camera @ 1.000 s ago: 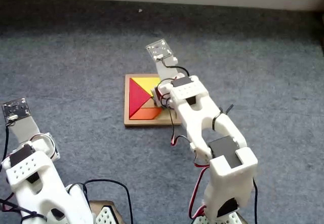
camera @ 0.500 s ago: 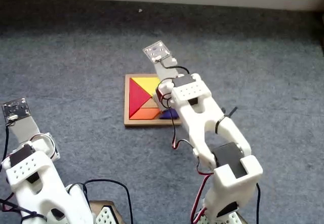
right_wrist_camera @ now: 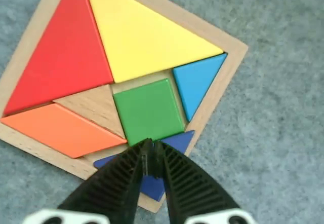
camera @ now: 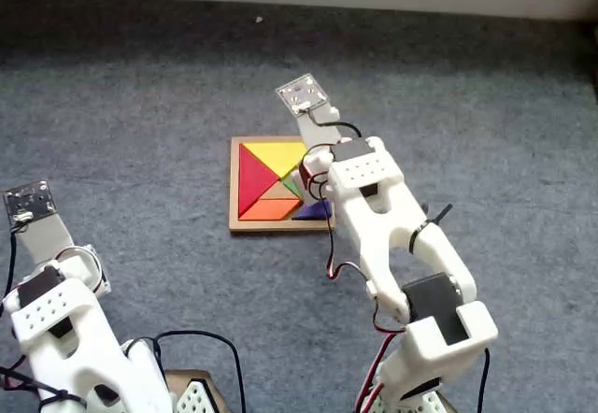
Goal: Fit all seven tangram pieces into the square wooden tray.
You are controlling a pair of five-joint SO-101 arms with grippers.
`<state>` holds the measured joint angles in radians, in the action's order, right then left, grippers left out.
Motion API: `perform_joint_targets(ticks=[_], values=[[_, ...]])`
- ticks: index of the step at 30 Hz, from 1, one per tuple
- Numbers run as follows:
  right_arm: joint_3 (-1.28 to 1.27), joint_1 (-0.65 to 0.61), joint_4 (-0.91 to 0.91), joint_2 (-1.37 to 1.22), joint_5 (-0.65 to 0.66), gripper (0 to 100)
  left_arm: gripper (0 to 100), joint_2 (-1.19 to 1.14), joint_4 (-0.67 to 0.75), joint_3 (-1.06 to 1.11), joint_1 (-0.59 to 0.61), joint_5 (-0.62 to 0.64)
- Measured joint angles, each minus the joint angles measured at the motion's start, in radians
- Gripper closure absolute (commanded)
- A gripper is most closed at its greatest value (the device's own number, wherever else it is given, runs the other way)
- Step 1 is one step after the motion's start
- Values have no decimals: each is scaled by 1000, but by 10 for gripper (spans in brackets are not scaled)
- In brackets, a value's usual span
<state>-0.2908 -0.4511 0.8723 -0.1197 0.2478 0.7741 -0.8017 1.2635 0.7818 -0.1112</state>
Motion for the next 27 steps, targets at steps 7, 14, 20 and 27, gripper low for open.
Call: perform_joint_targets(ticks=[7,14,20,27], values=[[0,-3,0,-71,81,978,863,0,0,0,0,0],[2,-31,5,-97,87,978,863,0,0,0,0,0],[2,-34,-20,-97,87,979,863,0,0,0,-2,0],[0,-35,-29,-78,87,981,863,2,23,20,-3,0]])
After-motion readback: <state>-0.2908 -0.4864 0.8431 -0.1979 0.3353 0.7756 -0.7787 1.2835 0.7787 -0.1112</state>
